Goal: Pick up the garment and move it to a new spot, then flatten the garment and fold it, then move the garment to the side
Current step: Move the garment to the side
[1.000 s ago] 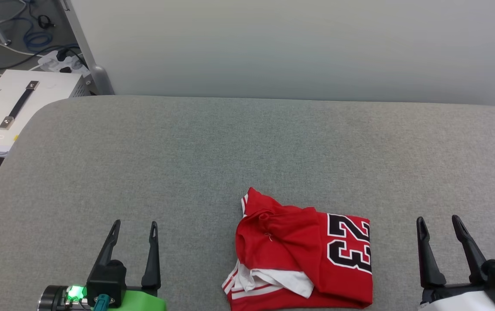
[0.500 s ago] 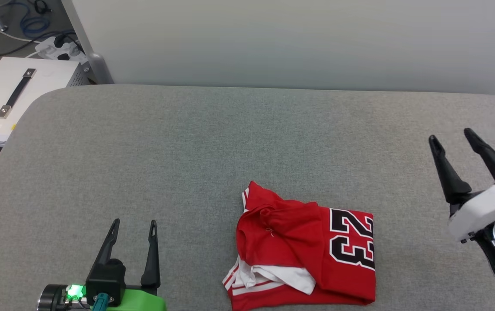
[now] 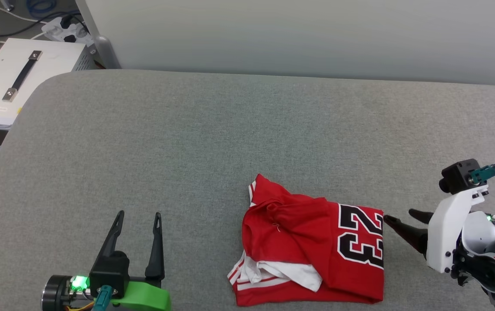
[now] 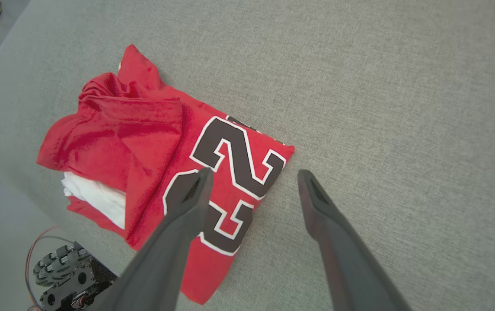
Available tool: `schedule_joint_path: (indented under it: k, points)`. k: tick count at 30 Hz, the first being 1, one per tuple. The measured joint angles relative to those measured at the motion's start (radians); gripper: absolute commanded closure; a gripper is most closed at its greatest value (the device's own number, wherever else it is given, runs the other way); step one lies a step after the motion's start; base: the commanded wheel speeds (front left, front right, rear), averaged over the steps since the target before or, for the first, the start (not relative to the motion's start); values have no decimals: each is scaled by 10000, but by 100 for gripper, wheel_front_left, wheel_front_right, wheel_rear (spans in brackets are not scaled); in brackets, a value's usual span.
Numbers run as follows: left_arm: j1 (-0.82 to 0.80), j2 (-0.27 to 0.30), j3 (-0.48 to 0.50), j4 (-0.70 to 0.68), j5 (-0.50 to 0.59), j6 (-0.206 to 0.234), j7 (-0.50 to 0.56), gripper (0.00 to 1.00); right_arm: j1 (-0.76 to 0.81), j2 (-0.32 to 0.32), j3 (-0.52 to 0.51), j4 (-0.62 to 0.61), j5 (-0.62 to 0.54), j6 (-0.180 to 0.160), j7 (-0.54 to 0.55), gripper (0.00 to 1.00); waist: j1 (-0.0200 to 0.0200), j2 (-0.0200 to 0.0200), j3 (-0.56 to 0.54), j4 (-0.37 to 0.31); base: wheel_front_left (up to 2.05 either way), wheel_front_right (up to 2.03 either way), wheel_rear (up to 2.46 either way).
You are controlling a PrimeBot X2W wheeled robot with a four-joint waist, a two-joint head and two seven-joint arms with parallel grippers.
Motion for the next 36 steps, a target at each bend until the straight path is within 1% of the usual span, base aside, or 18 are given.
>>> schedule_joint_path:
  k: [3,8,10,11,12,16,20,21,22,23,24,28,32,34,35,36]
  points:
    - [-114,-15,-40,4,2,-27,0,0,12,4,190,297,274,0,322,0,0,0,144,72,0,0,0]
    - [-283,-40,-100,12,12,-29,0,0,8,130,527,809,393,0,374,0,0,0,429,188,0,0,0]
    - [-339,-56,-127,12,12,-31,0,0,-4,299,637,1135,430,0,284,0,0,0,561,231,0,0,0]
    - [-446,-92,-190,12,13,-36,0,0,-22,439,974,1601,487,0,199,0,0,0,751,291,0,0,0]
    - [-494,-102,-213,15,13,-36,0,0,-37,460,1127,1714,541,0,192,0,0,0,814,314,0,0,0]
    - [-597,-159,-280,46,23,-38,0,0,-226,445,1593,2019,727,0,17,0,0,0,978,416,0,0,0]
    - [-675,-173,-293,81,25,-42,0,0,-283,357,1996,2232,867,-2,-397,0,0,0,1045,504,0,0,0]
    - [-678,-173,-290,86,25,-40,0,0,-294,330,2102,2255,886,-2,-533,12,0,0,1043,508,0,0,0]
    - [-678,-171,-286,92,25,-40,0,0,-328,278,2209,2265,894,-2,-686,83,0,0,1033,506,0,0,0]
    - [-677,-171,-282,100,25,-40,0,0,-372,226,2297,2268,892,-2,-830,100,0,0,1020,501,0,0,0]
    - [-671,-173,-267,121,25,-29,0,0,-627,25,2694,2224,813,2,-1367,100,0,0,936,454,0,0,0]
    - [-652,-171,-251,146,25,-23,0,0,-818,-134,2964,2188,721,0,-1916,100,0,0,785,335,0,0,0]
    - [-558,-173,-211,134,23,19,0,0,-1266,-504,2991,1969,568,0,-2360,100,0,0,607,138,0,0,0]
    - [-437,-173,-192,130,23,35,0,0,-1499,-769,2991,1781,407,0,-2502,100,0,0,526,-14,0,0,0]
    - [-302,-178,-165,113,21,73,0,0,-1759,-1170,3001,1505,205,0,-2592,100,0,0,423,-273,0,0,0]
    - [-270,-182,-150,105,21,75,0,0,-1830,-1283,3010,1429,174,0,-2602,100,0,0,397,-356,0,0,0]
